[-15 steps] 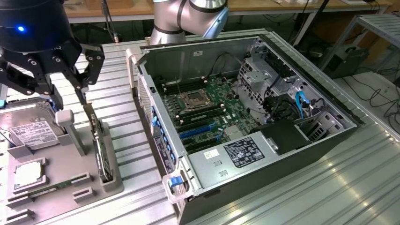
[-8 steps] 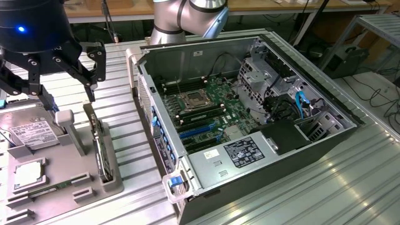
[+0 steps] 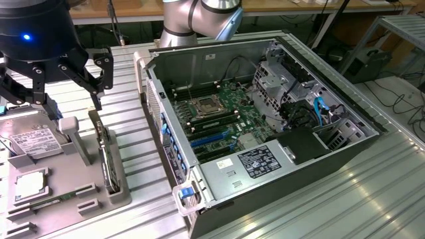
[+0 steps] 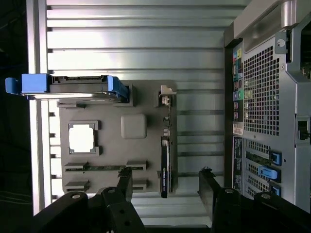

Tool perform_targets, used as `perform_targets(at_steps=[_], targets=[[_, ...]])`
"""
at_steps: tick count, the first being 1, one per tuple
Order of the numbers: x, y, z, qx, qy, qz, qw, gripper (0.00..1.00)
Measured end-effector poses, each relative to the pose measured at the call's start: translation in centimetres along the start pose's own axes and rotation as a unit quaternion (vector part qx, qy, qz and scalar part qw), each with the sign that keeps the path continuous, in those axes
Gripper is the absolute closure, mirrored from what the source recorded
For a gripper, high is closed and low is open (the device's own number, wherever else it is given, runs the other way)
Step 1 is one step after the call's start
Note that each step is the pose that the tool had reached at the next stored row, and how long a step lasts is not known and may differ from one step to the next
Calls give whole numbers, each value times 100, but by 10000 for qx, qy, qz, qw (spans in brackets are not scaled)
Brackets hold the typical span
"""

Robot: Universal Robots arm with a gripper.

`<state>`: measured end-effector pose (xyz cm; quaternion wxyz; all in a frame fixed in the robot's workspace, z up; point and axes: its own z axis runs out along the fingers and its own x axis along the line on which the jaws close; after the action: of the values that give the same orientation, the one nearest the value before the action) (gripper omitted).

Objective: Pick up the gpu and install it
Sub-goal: 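Pick up the gpu and move the gpu toward the slot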

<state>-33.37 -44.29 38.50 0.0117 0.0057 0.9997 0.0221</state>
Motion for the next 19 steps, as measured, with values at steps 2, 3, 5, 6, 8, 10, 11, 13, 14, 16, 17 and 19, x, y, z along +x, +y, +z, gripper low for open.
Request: perform_targets(at_steps=[2,3,5,6,8,10,11,13,14,16,17,19], targets=[[0,0,7,1,1,0,10000,34],[1,0,10,0,0,0,10000,34],[1,-1,10,1,1,0,10000,34],[1,-1,11,1,1,0,10000,34],[0,-1,13,0,0,0,10000,34],[0,-1,17,0,0,0,10000,34],[1,-1,19,0,0,0,10000,34],[1,-1,26,0,0,0,10000,34],[1,-2,32,0,0,0,10000,34],[2,-3,51,0,0,0,10000,34],[2,-3,63,0,1,0,10000,34],[3,-4,89,0,2,1,10000,34]])
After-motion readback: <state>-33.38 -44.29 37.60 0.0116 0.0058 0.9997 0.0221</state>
